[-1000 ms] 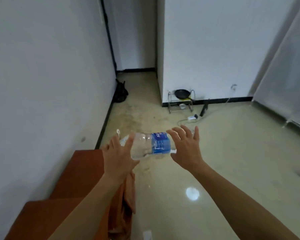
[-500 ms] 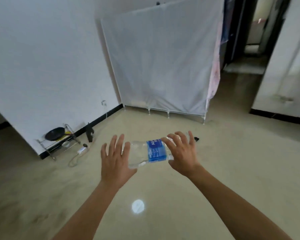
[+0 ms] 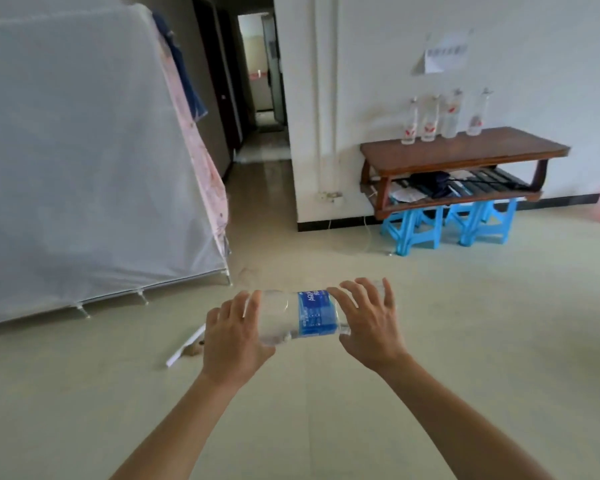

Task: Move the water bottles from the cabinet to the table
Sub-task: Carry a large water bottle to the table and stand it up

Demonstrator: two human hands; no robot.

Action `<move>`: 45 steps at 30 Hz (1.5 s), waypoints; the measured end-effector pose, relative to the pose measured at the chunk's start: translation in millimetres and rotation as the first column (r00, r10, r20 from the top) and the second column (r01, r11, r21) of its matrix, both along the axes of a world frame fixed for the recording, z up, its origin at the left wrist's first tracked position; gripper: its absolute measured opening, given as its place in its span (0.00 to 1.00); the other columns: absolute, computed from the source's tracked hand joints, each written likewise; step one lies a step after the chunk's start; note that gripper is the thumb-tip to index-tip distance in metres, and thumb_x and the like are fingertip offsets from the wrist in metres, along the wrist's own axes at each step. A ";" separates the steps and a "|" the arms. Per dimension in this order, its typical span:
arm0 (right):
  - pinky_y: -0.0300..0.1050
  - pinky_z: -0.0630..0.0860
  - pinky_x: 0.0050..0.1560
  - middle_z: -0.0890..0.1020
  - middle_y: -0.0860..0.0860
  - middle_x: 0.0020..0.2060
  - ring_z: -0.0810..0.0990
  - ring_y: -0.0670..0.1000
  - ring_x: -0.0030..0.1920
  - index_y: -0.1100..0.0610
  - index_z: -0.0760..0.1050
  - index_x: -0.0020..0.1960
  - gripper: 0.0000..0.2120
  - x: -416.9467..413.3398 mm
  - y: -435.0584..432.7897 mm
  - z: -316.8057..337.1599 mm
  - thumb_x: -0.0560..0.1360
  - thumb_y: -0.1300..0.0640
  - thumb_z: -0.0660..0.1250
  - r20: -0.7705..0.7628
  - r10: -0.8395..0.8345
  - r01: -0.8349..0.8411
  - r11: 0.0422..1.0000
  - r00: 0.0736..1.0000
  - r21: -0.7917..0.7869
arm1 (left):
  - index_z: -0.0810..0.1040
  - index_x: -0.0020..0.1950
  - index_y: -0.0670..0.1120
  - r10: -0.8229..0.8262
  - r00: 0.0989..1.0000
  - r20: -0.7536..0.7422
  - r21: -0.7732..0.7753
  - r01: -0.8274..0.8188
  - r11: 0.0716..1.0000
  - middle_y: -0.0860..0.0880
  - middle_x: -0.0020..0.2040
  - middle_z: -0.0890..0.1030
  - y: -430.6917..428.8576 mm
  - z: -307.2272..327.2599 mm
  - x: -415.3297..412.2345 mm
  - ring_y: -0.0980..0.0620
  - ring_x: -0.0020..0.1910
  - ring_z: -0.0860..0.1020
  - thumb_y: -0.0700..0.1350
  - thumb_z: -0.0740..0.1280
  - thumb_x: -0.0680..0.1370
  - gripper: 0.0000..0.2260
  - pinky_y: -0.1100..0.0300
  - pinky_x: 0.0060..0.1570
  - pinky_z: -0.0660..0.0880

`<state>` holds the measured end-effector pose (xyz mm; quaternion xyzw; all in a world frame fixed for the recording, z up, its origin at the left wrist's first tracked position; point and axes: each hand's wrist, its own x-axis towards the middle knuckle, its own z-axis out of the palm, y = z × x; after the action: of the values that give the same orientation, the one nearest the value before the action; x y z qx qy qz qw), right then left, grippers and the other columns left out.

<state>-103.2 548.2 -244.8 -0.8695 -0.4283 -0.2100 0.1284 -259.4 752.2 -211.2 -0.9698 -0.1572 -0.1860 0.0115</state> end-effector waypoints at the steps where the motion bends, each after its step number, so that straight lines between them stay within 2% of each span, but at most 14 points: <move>1: 0.72 0.64 0.70 0.77 0.50 0.61 0.74 0.58 0.65 0.48 0.70 0.69 0.46 25.4 0.9 0.0 0.53 0.52 0.84 0.000 -0.035 0.035 0.999 0.999 -0.012 | 0.70 0.65 0.44 -0.037 0.999 -0.006 -0.007 0.037 0.999 0.42 0.56 0.78 5.2 -0.9 31.6 0.41 0.47 0.79 0.55 0.82 0.55 0.43 0.48 0.46 0.75; 8: 0.72 0.65 0.70 0.76 0.49 0.59 0.73 0.56 0.63 0.48 0.72 0.67 0.45 176.7 -3.2 11.5 0.51 0.56 0.83 -0.006 -0.304 0.304 0.953 0.953 0.020 | 0.68 0.67 0.45 -0.339 0.941 -0.008 -0.028 0.339 0.941 0.43 0.59 0.76 41.7 4.2 248.1 0.43 0.50 0.78 0.57 0.82 0.54 0.46 0.48 0.46 0.75; 11: 0.73 0.66 0.68 0.77 0.50 0.59 0.75 0.57 0.63 0.49 0.74 0.67 0.45 231.6 -18.3 17.2 0.51 0.57 0.83 -0.011 -0.424 0.424 0.906 0.906 0.017 | 0.67 0.67 0.45 -0.450 0.893 -0.012 -0.051 0.449 0.892 0.43 0.59 0.76 33.5 8.2 330.7 0.43 0.51 0.77 0.57 0.81 0.56 0.44 0.48 0.45 0.76; 16: 0.74 0.66 0.68 0.78 0.51 0.60 0.77 0.59 0.63 0.50 0.73 0.67 0.46 328.7 -49.6 9.8 0.51 0.55 0.84 0.018 -0.527 0.525 0.850 0.850 0.044 | 0.68 0.67 0.45 -0.571 0.820 0.035 -0.022 0.572 0.820 0.43 0.58 0.76 8.5 4.9 459.3 0.44 0.49 0.77 0.58 0.80 0.57 0.43 0.51 0.44 0.74; 22: 0.74 0.67 0.67 0.79 0.52 0.60 0.78 0.59 0.62 0.50 0.71 0.67 0.47 456.1 -77.9 -8.5 0.51 0.54 0.85 -0.038 -0.569 0.570 0.821 0.822 0.039 | 0.67 0.66 0.46 -0.604 0.797 -0.001 0.014 0.604 0.797 0.44 0.58 0.76 -21.4 -3.7 599.1 0.44 0.48 0.77 0.59 0.80 0.56 0.44 0.51 0.43 0.72; 23: 0.74 0.67 0.67 0.79 0.53 0.59 0.78 0.59 0.62 0.50 0.71 0.67 0.47 500.5 -86.5 -7.9 0.51 0.53 0.85 -0.076 -0.561 0.566 0.822 0.824 0.059 | 0.67 0.66 0.46 -0.616 0.788 -0.016 0.028 0.616 0.787 0.44 0.58 0.76 -29.5 0.8 645.1 0.44 0.48 0.78 0.59 0.80 0.56 0.44 0.50 0.43 0.72; 27: 0.71 0.67 0.68 0.79 0.53 0.60 0.77 0.59 0.62 0.51 0.73 0.67 0.45 585.9 -91.9 1.3 0.52 0.53 0.85 -0.108 -0.567 0.575 0.815 0.816 0.072 | 0.68 0.67 0.47 -0.610 0.792 -0.014 0.100 0.609 0.787 0.44 0.58 0.77 -36.8 20.3 724.1 0.44 0.48 0.77 0.59 0.80 0.56 0.44 0.50 0.44 0.73; 31: 0.71 0.67 0.69 0.79 0.52 0.61 0.76 0.58 0.64 0.51 0.74 0.67 0.43 690.2 -78.0 18.6 0.53 0.54 0.84 -0.131 -0.534 0.543 0.839 0.835 0.043 | 0.67 0.67 0.47 -0.574 0.818 0.020 0.081 0.571 0.817 0.42 0.58 0.77 -25.1 28.0 816.4 0.42 0.49 0.77 0.57 0.81 0.57 0.44 0.48 0.44 0.74; 35: 0.69 0.69 0.67 0.78 0.52 0.61 0.75 0.58 0.64 0.50 0.72 0.67 0.43 774.3 -58.0 14.6 0.54 0.53 0.84 -0.118 -0.501 0.505 0.863 0.857 0.004 | 0.67 0.67 0.47 -0.558 0.830 0.012 0.072 0.555 0.828 0.43 0.57 0.77 -2.0 16.9 894.4 0.43 0.47 0.78 0.60 0.81 0.56 0.45 0.49 0.42 0.74; 38: 0.64 0.71 0.67 0.78 0.51 0.62 0.75 0.56 0.64 0.49 0.71 0.68 0.43 851.9 -34.4 -1.5 0.55 0.51 0.83 -0.123 -0.500 0.503 0.864 0.857 -0.009 | 0.69 0.67 0.47 -0.557 0.831 -0.003 0.076 0.556 0.828 0.44 0.57 0.78 24.1 2.6 976.3 0.44 0.45 0.78 0.65 0.78 0.57 0.44 0.50 0.42 0.73; 41: 0.59 0.73 0.64 0.78 0.50 0.62 0.76 0.55 0.62 0.49 0.72 0.68 0.43 923.5 -12.3 -9.8 0.55 0.48 0.83 -0.132 -0.526 0.521 0.851 0.840 -0.072 | 0.70 0.66 0.47 -0.567 0.822 -0.042 0.034 0.569 0.822 0.45 0.56 0.78 48.7 -6.5 1054.9 0.44 0.43 0.78 0.68 0.66 0.61 0.39 0.50 0.41 0.73; 42: 0.59 0.73 0.64 0.78 0.50 0.62 0.76 0.55 0.62 0.49 0.72 0.68 0.43 939.8 -7.5 -7.2 0.56 0.48 0.83 -0.138 -0.531 0.525 0.848 0.836 -0.079 | 0.70 0.66 0.48 -0.578 0.814 -0.055 0.022 0.580 0.815 0.45 0.56 0.78 51.8 -6.2 1074.5 0.44 0.43 0.78 0.67 0.67 0.61 0.39 0.50 0.41 0.73; 45: 0.59 0.74 0.63 0.79 0.50 0.61 0.77 0.55 0.62 0.50 0.73 0.68 0.42 1011.8 10.7 2.2 0.57 0.46 0.83 -0.132 -0.542 0.533 0.841 0.830 -0.097 | 0.68 0.68 0.49 -0.592 0.805 -0.050 -0.008 0.592 0.806 0.46 0.55 0.78 72.2 -6.6 1156.1 0.44 0.43 0.78 0.62 0.76 0.58 0.42 0.49 0.40 0.72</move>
<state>908.6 558.9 -242.6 -0.9715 -0.1612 -0.1578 0.0725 896.7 824.4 -217.8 -0.9748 0.1538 -0.1565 -0.0392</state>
